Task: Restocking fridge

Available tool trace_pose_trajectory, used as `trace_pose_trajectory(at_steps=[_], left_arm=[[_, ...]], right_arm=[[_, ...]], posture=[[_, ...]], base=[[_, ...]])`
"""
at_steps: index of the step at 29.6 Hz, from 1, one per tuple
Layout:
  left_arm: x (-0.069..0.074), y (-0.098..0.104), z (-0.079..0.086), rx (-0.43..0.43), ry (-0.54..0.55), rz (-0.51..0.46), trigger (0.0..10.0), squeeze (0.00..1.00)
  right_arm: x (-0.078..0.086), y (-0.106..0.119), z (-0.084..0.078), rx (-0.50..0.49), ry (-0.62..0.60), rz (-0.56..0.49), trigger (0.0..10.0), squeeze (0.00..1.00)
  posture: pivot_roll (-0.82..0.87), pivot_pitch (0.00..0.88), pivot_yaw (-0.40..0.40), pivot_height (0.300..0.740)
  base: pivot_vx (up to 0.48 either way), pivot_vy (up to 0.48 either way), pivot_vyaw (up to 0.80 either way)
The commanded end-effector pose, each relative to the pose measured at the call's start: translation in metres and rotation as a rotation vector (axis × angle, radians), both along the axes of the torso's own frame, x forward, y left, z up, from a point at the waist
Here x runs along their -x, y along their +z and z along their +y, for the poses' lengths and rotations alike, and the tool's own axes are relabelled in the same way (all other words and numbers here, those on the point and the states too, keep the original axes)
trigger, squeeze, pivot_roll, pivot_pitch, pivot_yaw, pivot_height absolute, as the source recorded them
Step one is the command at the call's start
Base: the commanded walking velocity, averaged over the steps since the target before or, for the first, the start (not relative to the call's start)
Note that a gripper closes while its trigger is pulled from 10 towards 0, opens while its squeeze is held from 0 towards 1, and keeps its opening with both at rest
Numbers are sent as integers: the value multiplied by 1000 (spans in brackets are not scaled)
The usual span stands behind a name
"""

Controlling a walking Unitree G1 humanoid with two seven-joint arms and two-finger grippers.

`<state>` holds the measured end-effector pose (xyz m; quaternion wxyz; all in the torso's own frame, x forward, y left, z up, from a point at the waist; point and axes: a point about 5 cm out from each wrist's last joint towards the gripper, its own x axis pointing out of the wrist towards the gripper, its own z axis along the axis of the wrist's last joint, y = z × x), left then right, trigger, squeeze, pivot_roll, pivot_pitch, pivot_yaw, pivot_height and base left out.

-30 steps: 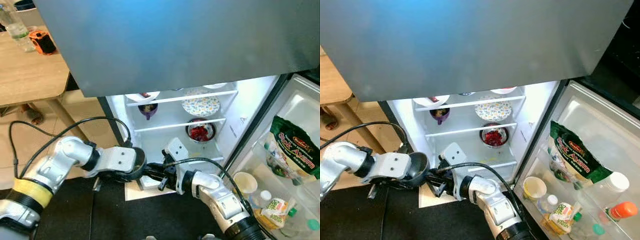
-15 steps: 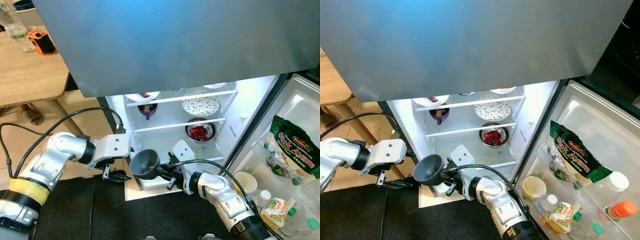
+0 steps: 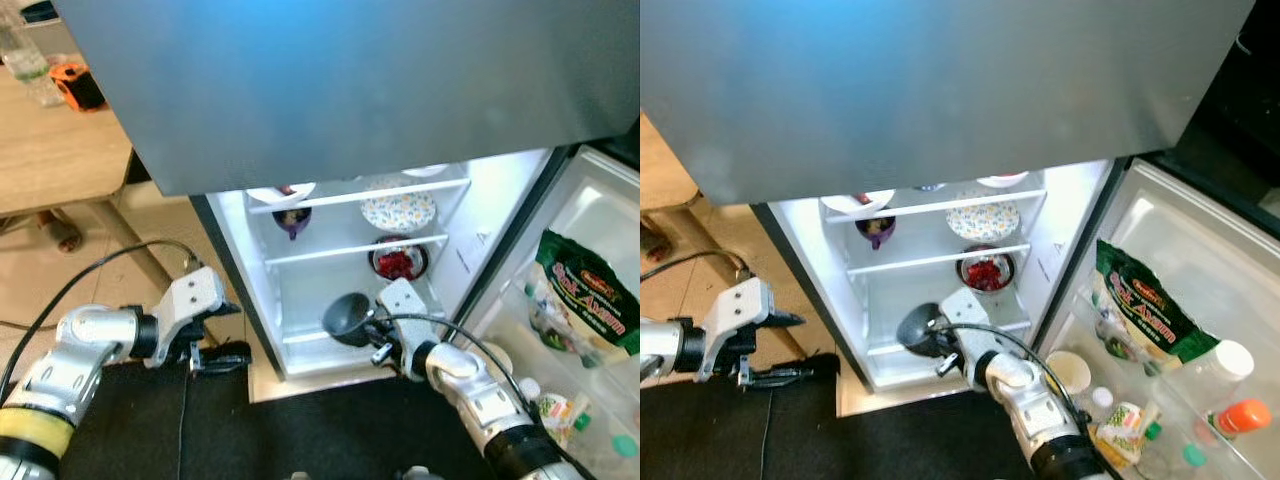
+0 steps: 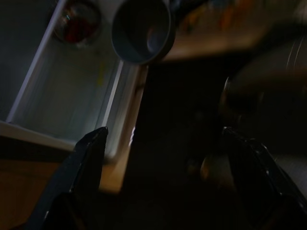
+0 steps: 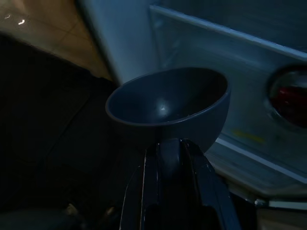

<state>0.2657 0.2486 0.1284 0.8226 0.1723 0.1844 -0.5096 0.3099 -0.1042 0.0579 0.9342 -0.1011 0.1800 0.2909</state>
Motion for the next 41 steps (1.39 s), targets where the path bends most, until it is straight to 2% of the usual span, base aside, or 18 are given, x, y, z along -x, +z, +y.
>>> trace_pose_trajectory(at_steps=[1, 4, 7, 10, 11, 12, 13, 14, 15, 16, 17, 21, 24, 25, 27, 29, 35, 41], left_arm=[[8, -22, 2, 51, 77, 67, 10000, 1000], [11, -32, 4, 53, 109, 89, 10000, 1000], [20, -59, 7, 94, 216, 160, 10000, 1000], [22, -65, 7, 105, 241, 175, 10000, 1000], [27, -75, 7, 121, 271, 211, 10000, 431], [27, -75, 7, 121, 271, 211, 10000, 431], [30, -82, 7, 127, 296, 236, 10000, 0], [34, -94, 8, 121, 352, 273, 10000, 0], [37, -107, 11, 84, 426, 311, 10000, 0], [37, -107, 11, 84, 426, 311, 10000, 0], [41, -120, 13, 42, 488, 339, 10000, 0], [51, -141, 17, -11, 627, 385, 10000, 0], [73, -172, 21, -95, 877, 438, 10000, 0], [73, -172, 21, -95, 877, 438, 10000, 0], [88, -185, 18, -126, 957, 480, 10000, 0], [94, -190, 17, -142, 981, 494, 10000, 0], [131, -213, 10, -215, 1102, 599, 10000, 0], [146, -221, 3, -251, 1127, 626, 10000, 0]], right_arm=[[-2, -1, -4, -13, -48, -24, 0, 0], [-3, -2, -5, -20, -62, -28, 0, 0], [-4, -4, -7, -55, -107, -38, 0, 0], [-5, -4, -8, -67, -120, -42, 0, 0], [-6, -2, -8, -107, -135, -51, 0, 0], [-6, -2, -8, -107, -135, -51, 0, 0], [-7, 0, -7, -144, -146, -58, 0, 0], [-7, 2, -5, -187, -143, -65, 0, 0], [-7, 4, -3, -218, -137, -73, 4824, 0], [-7, 4, -3, -218, -137, -73, 4824, 0], [-7, 6, 0, -248, -126, -77, 10000, 0], [-7, 9, 4, -297, -123, -85, 10000, 0], [-8, 17, 13, -408, -97, -106, 10000, 0], [-8, 17, 13, -408, -97, -106, 10000, 0], [-7, 20, 17, -454, -74, -114, 10000, 0], [-7, 20, 18, -464, -69, -115, 10000, 0], [-3, 22, 23, -528, -30, -125, 10000, 0], [-3, 19, 26, -541, -15, -107, 10000, 0]], posture=[[-23, 168, 54, 740], [-20, 161, 52, 740], [-16, 156, 47, 740], [-17, 152, 46, 740], [-18, 149, 47, 740], [-18, 149, 47, 740], [-18, 147, 47, 740], [-18, 147, 47, 740], [-18, 143, 47, 740], [-18, 143, 47, 740], [-18, 143, 47, 740], [-17, 142, 47, 740], [-20, 138, 47, 740], [-20, 138, 47, 740], [-20, 135, 47, 740], [-20, 134, 47, 740], [-24, 129, 48, 740], [-22, 121, 43, 740]], base=[[0, 0, 0], [0, 0, 0], [0, 0, 0], [0, 0, 0], [0, 0, 0], [0, 0, 0], [0, 0, 0], [0, 0, 0], [0, 0, 0], [0, 0, 0], [0, 0, 0], [0, 0, 0], [0, 0, 0], [0, 0, 0], [0, 0, 0], [0, 0, 0], [0, 0, 0], [0, 0, 0]])
